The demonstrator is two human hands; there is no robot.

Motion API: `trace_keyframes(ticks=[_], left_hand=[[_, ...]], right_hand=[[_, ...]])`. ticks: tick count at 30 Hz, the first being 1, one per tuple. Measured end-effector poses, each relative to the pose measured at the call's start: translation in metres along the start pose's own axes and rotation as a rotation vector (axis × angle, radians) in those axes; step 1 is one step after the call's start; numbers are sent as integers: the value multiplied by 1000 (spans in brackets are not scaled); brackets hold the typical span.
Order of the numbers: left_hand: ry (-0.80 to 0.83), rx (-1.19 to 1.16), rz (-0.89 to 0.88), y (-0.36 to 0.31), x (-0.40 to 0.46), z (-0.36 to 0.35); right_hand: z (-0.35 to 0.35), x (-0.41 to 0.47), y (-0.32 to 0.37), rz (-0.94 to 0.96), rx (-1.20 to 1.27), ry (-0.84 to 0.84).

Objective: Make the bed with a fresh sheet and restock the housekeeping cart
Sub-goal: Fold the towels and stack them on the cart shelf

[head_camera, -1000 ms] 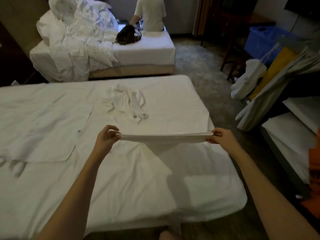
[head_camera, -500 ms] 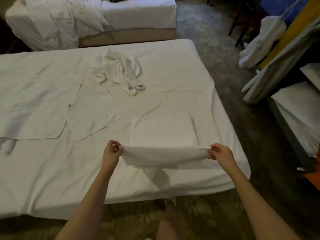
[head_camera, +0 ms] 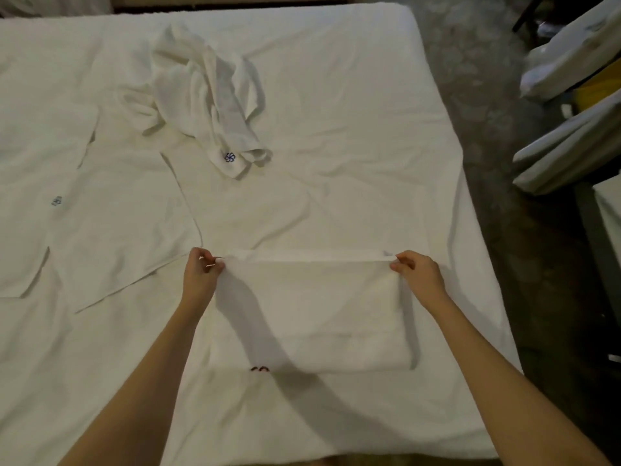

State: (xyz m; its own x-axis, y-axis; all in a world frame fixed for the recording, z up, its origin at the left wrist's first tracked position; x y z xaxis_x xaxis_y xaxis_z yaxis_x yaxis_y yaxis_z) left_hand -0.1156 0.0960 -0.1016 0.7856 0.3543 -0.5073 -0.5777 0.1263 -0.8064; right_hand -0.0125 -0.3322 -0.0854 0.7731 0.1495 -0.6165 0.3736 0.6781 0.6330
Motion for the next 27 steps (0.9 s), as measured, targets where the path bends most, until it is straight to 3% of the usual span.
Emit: trace_keyframes(ticks=[7, 14, 16, 21, 27], left_hand=[[-62, 10, 29, 7, 40, -11], [-226, 344, -11, -13, -19, -42], [-124, 318, -85, -23, -49, -80], [419, -47, -23, -19, -109, -199], [643, -269, 141, -20, -150, -248]], right_hand=[[-7, 53, -7, -44, -55, 22], [-21, 12, -29, -80, 246, 61], [-30, -10, -44, -117, 299, 92], [-56, -51, -68, -144, 378, 210], [-60, -84, -30, -86, 508, 285]])
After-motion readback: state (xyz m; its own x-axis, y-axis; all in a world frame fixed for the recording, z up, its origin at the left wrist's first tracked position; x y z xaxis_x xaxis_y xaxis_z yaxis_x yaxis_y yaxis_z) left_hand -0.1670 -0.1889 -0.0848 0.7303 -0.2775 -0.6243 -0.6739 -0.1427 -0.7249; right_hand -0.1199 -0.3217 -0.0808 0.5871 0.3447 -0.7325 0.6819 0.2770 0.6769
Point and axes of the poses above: each hand's wrist, its own x-axis towards the middle knuckle, its own z-axis out of the back of the hand, y = z × x, the point moved 7 cm from there along x, towards the middle knuckle, and after that the axes turned 14 degrees about y, right-handed, at the moved point
